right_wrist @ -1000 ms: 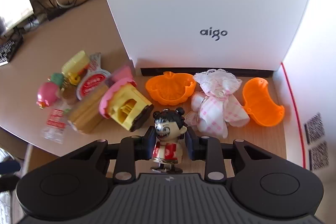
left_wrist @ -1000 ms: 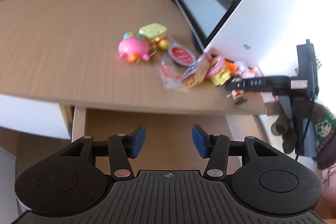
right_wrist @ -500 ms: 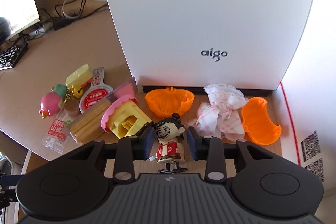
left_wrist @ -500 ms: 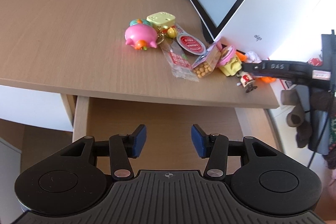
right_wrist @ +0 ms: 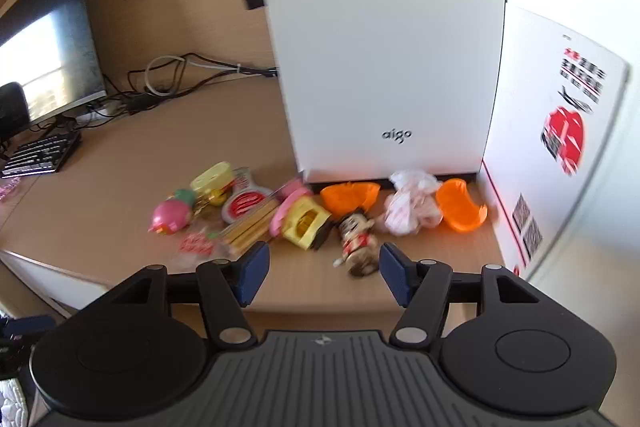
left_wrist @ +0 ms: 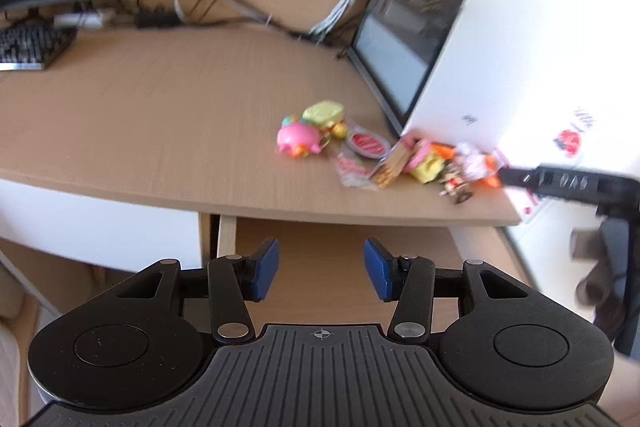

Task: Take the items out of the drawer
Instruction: 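Pull both open tools back from the desk toward the drawer front, then push the drawer front closed with both tools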

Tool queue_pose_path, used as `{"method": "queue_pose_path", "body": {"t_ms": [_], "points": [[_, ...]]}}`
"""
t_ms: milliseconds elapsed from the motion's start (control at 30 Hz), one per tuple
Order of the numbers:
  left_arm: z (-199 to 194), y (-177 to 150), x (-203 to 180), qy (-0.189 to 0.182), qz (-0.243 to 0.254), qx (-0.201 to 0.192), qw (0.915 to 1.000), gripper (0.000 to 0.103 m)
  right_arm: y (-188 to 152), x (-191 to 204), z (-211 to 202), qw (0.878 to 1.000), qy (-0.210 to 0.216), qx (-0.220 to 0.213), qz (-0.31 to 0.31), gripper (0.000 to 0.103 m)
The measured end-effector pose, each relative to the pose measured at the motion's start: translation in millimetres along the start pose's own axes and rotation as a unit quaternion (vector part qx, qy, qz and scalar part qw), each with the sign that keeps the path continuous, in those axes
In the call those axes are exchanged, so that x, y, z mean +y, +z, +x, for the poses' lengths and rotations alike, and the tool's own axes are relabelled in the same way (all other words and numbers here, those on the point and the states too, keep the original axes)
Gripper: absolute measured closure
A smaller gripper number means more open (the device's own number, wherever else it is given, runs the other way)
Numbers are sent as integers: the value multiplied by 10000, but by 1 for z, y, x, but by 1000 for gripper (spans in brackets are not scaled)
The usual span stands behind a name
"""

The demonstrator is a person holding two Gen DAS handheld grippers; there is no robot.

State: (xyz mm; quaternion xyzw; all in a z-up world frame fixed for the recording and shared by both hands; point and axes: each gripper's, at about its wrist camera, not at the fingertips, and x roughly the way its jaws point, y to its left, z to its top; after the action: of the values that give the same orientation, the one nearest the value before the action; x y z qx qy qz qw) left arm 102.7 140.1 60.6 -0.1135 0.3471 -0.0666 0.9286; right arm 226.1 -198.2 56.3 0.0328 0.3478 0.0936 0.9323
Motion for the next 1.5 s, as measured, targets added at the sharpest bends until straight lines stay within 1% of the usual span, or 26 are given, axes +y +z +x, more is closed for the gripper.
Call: {"method": "queue_pose_path", "body": {"t_ms": [67, 100, 167, 267, 367, 400, 467, 533, 567, 600, 667, 700, 767, 833, 867, 900, 933, 1000, 1067, 1133, 1233, 1433, 1500], "points": [[-14, -12, -5, -8, 116, -139, 9998, 52, -18, 16, -20, 9999, -31, -159, -32, 32], [-20, -20, -7, -25, 113, -146, 9998, 52, -30, 23, -31, 9996, -44, -259, -46, 29], [-28, -37, -10, -88, 51, -102, 9999, 52, -55, 36, -53, 9991, -81, -402, -70, 21], [-40, -67, -20, -67, 100, -54, 9999, 52, -92, 49, -80, 9989, -128, -379, -240, 16], [-54, -102, -34, 100, 150, -57, 9998, 52, -123, 48, -100, 9991, -87, -264, -328, 15], [-56, -113, -40, 152, 192, -31, 9997, 52, -134, 46, -108, 9991, -92, -285, -316, 15], [-56, -133, -53, 229, 301, -25, 9993, 52, -158, 38, -122, 9985, -201, -455, -236, 15], [-52, -155, -68, 465, 449, -173, 9978, 52, -185, 28, -132, 9966, -341, -752, -73, 15], [-48, -166, -75, 583, 486, -234, 9968, 52, -199, 22, -134, 9959, -367, -826, 5, 15], [-43, -177, -82, 627, 561, -317, 9960, 51, -211, 16, -133, 9965, -349, -763, 20, 15], [-31, -194, -94, 792, 841, -469, 9922, 51, -236, 8, -123, 9987, -272, -422, -90, 15], [-25, -201, -97, 868, 951, -531, 9903, 51, -248, 5, -117, 9989, -276, -344, -175, 15], [-13, -210, -100, 965, 1013, -597, 9884, 51, -267, 4, -101, 9973, -466, -315, -476, 15], [-3, -216, -97, 992, 929, -758, 9878, 51, -283, 6, -82, 9932, -776, -435, -747, 15], [1, -219, -97, 1046, 955, -840, 9864, 51, -287, 8, -73, 9909, -935, -469, -848, 17], [5, -222, -96, 1110, 963, -841, 9856, 50, -290, 9, -65, 9889, -1044, -535, -908, 18], [8, -227, -95, 1131, 957, -903, 9848, 50, -294, 8, -58, 9877, -1098, -618, -929, 18], [13, -234, -95, 1274, 1087, -1001, 9808, 50, -297, 5, -49, 9874, -1111, -709, -875, 17], [17, -234, -88, 1280, 998, -1085, 9808, 49, -295, 1, -44, 9913, -902, -683, -677, 17], [22, -229, -83, 1233, 925, -1148, 9814, 50, -293, -1, -37, 9936, -761, -679, -475, 14], [37, -218, -80, 1212, 1021, -1229, 9797, 50, -286, -2, -23, 9943, -703, -715, -374, 14], [76, -187, -65, 1154, 1129, -1398, 9769, 50, -256, 0, 15, 9927, -751, -859, -396, 14], [91, -175, -58, 1158, 1066, -1398, 9776, 50, -243, 0, 27, 9919, -763, -951, -357, 14]]}}
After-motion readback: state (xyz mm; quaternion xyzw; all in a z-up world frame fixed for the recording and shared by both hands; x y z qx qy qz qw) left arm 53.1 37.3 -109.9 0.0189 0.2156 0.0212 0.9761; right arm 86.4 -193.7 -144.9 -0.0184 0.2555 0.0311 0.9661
